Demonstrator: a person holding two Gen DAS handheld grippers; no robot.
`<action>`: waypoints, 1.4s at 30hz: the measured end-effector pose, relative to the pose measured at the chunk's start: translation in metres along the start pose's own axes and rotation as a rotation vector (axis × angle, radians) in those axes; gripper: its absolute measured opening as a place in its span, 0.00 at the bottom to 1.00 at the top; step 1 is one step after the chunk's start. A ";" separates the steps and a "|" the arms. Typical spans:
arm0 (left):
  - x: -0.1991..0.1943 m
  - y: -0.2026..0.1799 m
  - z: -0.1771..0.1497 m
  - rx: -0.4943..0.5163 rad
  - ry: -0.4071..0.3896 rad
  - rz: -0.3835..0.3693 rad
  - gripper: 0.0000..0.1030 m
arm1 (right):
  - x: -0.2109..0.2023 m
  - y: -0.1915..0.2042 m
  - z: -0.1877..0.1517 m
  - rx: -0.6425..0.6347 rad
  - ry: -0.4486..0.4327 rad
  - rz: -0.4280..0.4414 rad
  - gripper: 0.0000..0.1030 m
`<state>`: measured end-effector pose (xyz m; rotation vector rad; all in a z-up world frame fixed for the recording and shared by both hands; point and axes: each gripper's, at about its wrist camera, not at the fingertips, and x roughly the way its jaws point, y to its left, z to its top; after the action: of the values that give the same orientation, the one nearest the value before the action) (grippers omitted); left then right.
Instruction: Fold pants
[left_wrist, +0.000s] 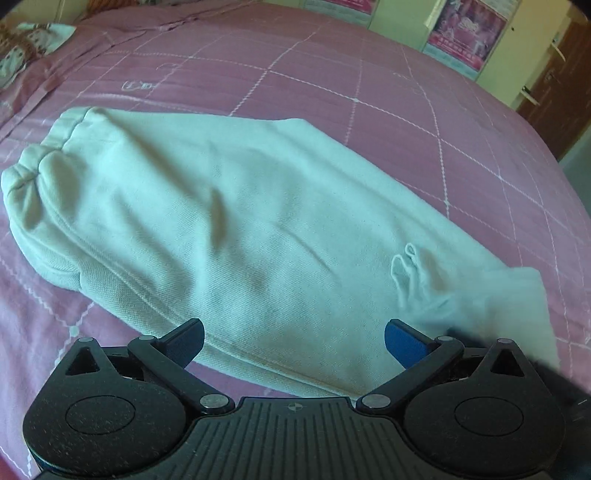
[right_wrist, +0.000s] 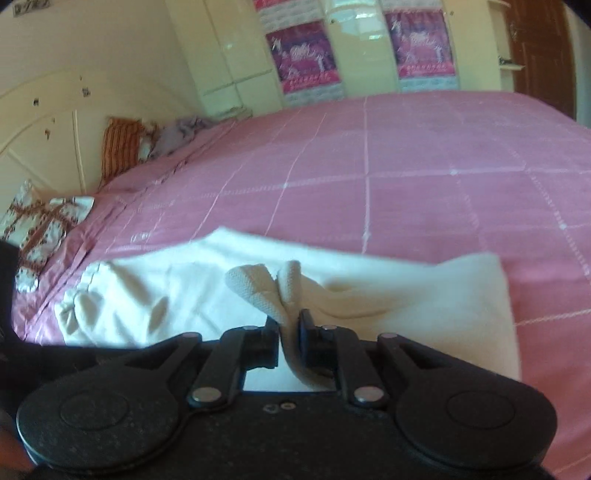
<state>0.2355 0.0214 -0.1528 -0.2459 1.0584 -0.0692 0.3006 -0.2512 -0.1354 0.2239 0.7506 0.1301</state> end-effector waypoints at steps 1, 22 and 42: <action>0.002 0.006 0.001 -0.029 0.018 -0.027 1.00 | 0.014 0.008 -0.009 -0.009 0.055 -0.018 0.24; 0.063 -0.051 -0.030 -0.245 0.213 -0.346 0.36 | -0.094 -0.086 -0.047 0.140 -0.128 -0.089 0.59; 0.036 0.014 -0.030 -0.259 0.108 -0.321 0.57 | -0.060 -0.098 -0.040 0.124 -0.088 -0.208 0.24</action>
<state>0.2262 0.0241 -0.2006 -0.6521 1.1280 -0.2367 0.2328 -0.3518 -0.1485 0.2659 0.6905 -0.1234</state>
